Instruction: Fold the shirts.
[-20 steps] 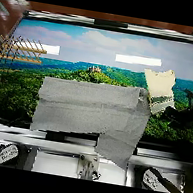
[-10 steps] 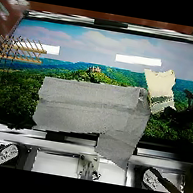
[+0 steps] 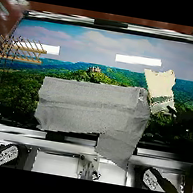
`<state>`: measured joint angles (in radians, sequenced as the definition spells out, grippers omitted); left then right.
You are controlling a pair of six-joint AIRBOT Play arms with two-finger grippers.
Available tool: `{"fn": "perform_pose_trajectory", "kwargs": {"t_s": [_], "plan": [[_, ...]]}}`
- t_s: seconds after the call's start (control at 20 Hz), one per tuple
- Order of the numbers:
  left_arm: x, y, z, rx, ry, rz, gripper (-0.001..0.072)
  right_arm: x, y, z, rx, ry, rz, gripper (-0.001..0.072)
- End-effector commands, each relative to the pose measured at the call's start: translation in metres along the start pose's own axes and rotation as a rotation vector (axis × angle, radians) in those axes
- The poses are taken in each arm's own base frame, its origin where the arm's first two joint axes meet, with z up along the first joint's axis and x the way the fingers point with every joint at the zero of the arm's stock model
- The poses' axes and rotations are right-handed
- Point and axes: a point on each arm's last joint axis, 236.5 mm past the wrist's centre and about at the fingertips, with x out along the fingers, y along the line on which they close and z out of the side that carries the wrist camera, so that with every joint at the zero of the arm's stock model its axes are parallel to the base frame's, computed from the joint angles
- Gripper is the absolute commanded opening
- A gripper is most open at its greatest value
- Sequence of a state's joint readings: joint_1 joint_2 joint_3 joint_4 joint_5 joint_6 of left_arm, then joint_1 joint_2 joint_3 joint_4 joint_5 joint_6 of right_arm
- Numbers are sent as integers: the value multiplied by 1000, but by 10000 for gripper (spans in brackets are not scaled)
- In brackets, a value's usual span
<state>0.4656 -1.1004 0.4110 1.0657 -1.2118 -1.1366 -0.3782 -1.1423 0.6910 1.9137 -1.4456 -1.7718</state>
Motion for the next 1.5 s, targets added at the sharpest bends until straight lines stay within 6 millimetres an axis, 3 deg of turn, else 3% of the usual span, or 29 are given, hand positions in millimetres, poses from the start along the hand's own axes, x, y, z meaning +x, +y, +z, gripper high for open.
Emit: {"fn": "perform_pose_trajectory", "kwargs": {"t_s": [0.0,0.15,0.35,0.6,0.65,0.8,0.85,1.0,1.2,1.45], "plan": [[0,2,4,12,-10,17,35,34,3,-25,35,47,56,554],[0,2,4,12,-10,16,36,49,-1,-39,55,81,58,554],[0,2,3,12,-9,16,36,60,12,-34,101,44,126,553],[0,1,4,13,-10,16,36,71,12,-42,135,57,138,533],[0,1,4,14,-12,16,36,71,14,-40,136,52,149,450],[-7,0,14,26,-36,22,35,68,18,-32,126,25,164,71],[-12,-1,21,38,-53,26,35,61,22,-27,104,12,175,61],[-43,-10,56,91,-145,46,35,23,46,9,35,-89,235,60],[-86,-33,109,135,-264,18,35,-41,74,87,-9,-370,248,59],[-102,-75,180,135,-313,-110,36,-67,117,161,-100,-440,238,60]]}}
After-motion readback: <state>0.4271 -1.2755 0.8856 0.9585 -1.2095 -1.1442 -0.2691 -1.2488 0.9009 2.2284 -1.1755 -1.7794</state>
